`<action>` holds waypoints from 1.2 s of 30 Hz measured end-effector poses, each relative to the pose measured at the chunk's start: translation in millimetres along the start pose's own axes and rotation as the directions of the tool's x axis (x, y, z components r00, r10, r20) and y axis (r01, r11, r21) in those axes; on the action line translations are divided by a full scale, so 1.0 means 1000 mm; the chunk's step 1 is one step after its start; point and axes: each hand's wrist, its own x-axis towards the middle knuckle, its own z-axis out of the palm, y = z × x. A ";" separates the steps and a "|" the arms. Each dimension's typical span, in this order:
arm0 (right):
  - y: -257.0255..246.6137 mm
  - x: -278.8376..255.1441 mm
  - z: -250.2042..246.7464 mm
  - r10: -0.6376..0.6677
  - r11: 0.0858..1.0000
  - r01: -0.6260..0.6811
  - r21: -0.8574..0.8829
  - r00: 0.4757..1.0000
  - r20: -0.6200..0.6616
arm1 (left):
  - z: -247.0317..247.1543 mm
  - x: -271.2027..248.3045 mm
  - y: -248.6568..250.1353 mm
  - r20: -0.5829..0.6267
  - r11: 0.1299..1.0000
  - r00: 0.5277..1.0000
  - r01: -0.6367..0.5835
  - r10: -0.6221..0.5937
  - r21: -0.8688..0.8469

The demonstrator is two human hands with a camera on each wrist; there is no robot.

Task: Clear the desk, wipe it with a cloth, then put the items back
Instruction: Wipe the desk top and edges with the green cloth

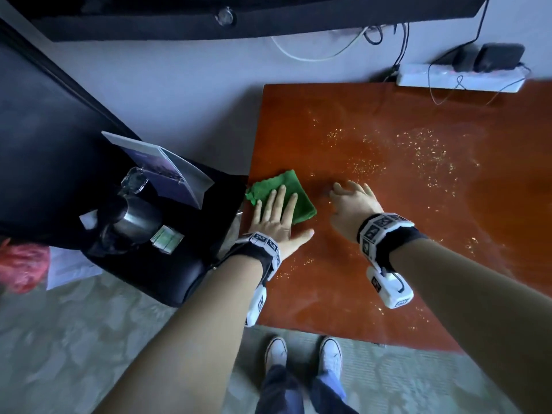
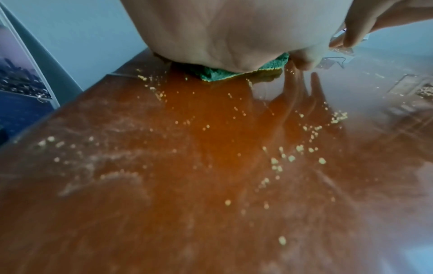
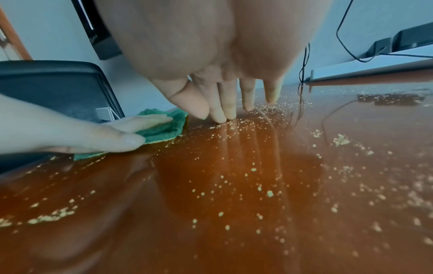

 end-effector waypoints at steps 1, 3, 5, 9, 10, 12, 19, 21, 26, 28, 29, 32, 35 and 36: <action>0.000 0.000 0.002 -0.002 1.000 0.001 -0.009 1.000 -0.009 | 0.001 0.001 0.000 -0.008 1.000 1.000 -0.003 0.003 0.000; -0.001 0.000 0.002 0.012 1.000 -0.012 -0.016 1.000 -0.005 | 0.002 -0.005 0.001 -0.011 1.000 1.000 -0.011 0.011 0.005; -0.002 -0.001 0.000 0.038 0.999 -0.038 -0.020 0.999 0.023 | 0.003 -0.019 0.001 -0.011 1.000 1.000 -0.026 0.026 -0.008; -0.017 -0.017 0.006 0.070 0.995 -0.062 -0.079 0.992 0.103 | 0.023 -0.080 0.006 0.028 0.997 0.999 -0.035 0.037 -0.075; -0.024 -0.023 0.011 0.071 0.996 -0.065 -0.061 0.993 0.091 | 0.028 -0.094 0.008 0.040 0.996 0.999 -0.026 0.029 -0.087; -0.043 -0.039 0.021 0.001 1.000 -0.001 -0.005 1.000 -0.007 | 0.033 -0.109 0.008 0.069 0.995 0.997 -0.017 0.024 -0.100; -0.126 -0.070 0.076 -0.246 0.948 0.244 0.205 0.969 -0.014 | 0.020 -0.118 -0.019 -0.146 0.921 0.988 -0.008 -0.053 -0.389; -0.135 -0.064 0.097 -0.225 0.970 0.220 0.104 0.974 0.041 | 0.029 -0.137 -0.038 -0.167 0.914 0.977 0.056 -0.133 -0.403; -0.147 -0.034 0.090 -0.176 0.984 0.176 -0.001 0.984 -0.022 | 0.054 -0.175 -0.067 0.064 0.847 0.966 0.249 -0.249 -0.470; -0.151 -0.016 0.081 -0.165 0.986 0.165 -0.009 0.986 -0.005 | 0.059 -0.180 -0.070 0.117 0.844 0.967 0.254 -0.226 -0.472; -0.153 -0.012 0.078 -0.152 0.988 0.153 -0.013 0.988 0.019 | 0.062 -0.181 -0.071 0.121 0.842 0.969 0.247 -0.215 -0.480; -0.161 -0.024 0.079 -0.166 0.985 0.169 -0.043 0.984 0.061 | 0.070 -0.182 -0.073 0.182 0.797 0.957 0.290 -0.227 -0.530; -0.170 -0.060 0.093 -0.247 0.962 0.253 -0.099 0.966 0.076 | 0.068 -0.180 -0.078 0.233 0.754 0.946 0.322 -0.226 -0.573; -0.172 -0.073 0.099 -0.263 0.957 0.272 -0.105 0.961 0.091 | 0.067 -0.180 -0.080 0.257 0.730 0.940 0.338 -0.225 -0.594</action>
